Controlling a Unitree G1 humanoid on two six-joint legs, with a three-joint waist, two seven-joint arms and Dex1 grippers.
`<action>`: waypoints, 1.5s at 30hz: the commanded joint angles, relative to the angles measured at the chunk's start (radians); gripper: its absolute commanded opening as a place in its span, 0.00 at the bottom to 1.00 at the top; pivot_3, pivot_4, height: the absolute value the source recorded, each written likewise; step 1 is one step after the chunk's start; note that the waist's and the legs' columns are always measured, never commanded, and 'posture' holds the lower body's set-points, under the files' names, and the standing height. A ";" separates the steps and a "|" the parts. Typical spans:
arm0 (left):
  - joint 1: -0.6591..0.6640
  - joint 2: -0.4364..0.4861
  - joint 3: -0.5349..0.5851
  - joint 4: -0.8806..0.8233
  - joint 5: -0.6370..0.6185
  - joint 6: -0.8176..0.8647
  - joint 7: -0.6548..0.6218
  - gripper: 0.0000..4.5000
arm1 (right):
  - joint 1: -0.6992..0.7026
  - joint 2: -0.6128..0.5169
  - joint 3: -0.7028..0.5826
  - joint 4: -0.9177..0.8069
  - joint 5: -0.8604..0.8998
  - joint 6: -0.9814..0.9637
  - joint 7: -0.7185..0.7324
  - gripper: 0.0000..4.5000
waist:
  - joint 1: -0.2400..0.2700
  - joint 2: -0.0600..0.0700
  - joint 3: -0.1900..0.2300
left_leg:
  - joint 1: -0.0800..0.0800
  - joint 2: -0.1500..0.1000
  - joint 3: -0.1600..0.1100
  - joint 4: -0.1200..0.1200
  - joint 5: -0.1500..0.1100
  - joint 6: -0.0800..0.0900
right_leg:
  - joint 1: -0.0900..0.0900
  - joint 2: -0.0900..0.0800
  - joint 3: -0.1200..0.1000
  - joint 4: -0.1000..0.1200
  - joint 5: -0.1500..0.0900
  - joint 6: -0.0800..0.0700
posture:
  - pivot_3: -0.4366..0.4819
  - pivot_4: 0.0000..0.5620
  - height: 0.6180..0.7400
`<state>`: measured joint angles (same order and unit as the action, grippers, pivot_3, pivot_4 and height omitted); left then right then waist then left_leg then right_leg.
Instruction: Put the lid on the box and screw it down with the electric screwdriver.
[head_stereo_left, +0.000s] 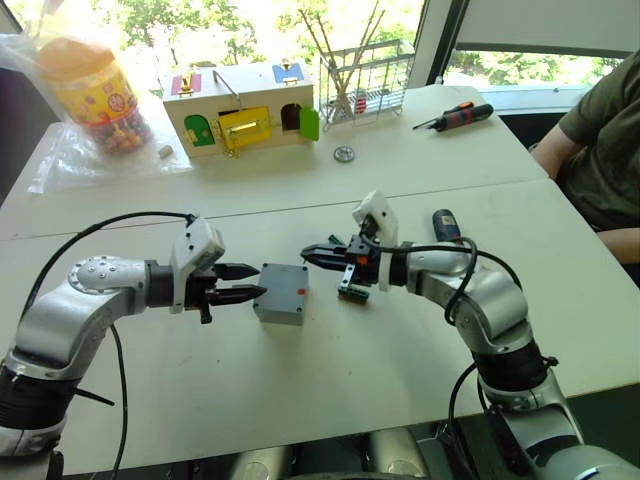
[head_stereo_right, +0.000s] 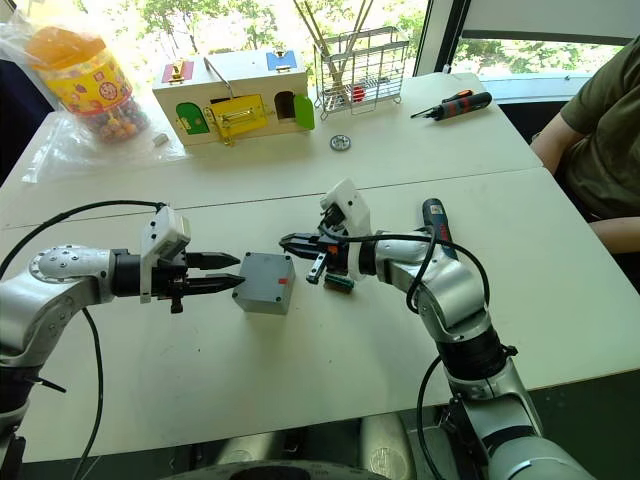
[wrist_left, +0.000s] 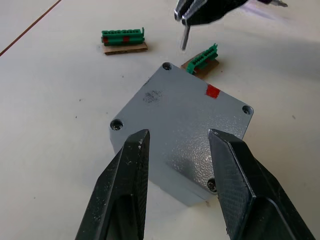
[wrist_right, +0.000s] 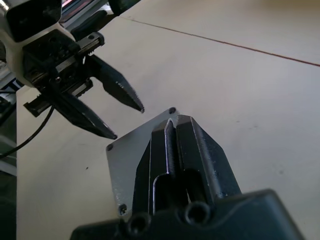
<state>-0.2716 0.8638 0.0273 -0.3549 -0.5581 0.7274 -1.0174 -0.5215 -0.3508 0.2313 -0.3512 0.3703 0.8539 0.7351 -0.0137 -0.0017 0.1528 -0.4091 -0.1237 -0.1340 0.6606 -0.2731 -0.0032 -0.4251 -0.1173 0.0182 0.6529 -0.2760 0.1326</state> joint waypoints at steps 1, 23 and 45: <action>-0.017 -0.001 0.010 -0.029 -0.010 -0.002 0.008 0.41 | -0.007 0.004 0.003 -0.014 0.002 -0.024 -0.015 0.01 | 0.000 0.000 0.000 | 0.000 0.000 0.000 0.000 0.000 0.000 | 0.000 0.000 0.000 0.000 0.000 0.000 | 0.48 0.27 1.00; -0.033 -0.015 -0.014 -0.002 0.023 -0.022 0.014 0.41 | -0.007 -0.007 0.053 0.086 -0.039 -0.100 -0.008 0.01 | -0.001 0.000 0.000 | 0.000 0.000 0.000 0.000 0.000 0.000 | 0.000 0.000 0.000 0.000 0.000 0.000 | 0.48 0.27 1.00; -0.166 -0.109 -0.092 0.016 -0.010 -0.033 -0.041 0.41 | -0.105 -0.183 -0.167 -0.063 0.102 0.171 0.006 0.82 | 0.004 0.000 0.000 | 0.000 -0.001 0.000 0.001 0.000 0.000 | 0.001 0.000 -0.001 0.000 0.000 0.000 | 0.48 0.27 1.00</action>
<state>-0.4143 0.7590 -0.0525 -0.3313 -0.5578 0.7154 -1.0328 -0.5898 -0.4918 0.1503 -0.3530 0.4225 0.9597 0.7367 -0.0098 -0.0017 0.1529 -0.4092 -0.1243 -0.1340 0.6618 -0.2731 -0.0032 -0.4243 -0.1174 0.0174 0.6528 -0.2760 0.1326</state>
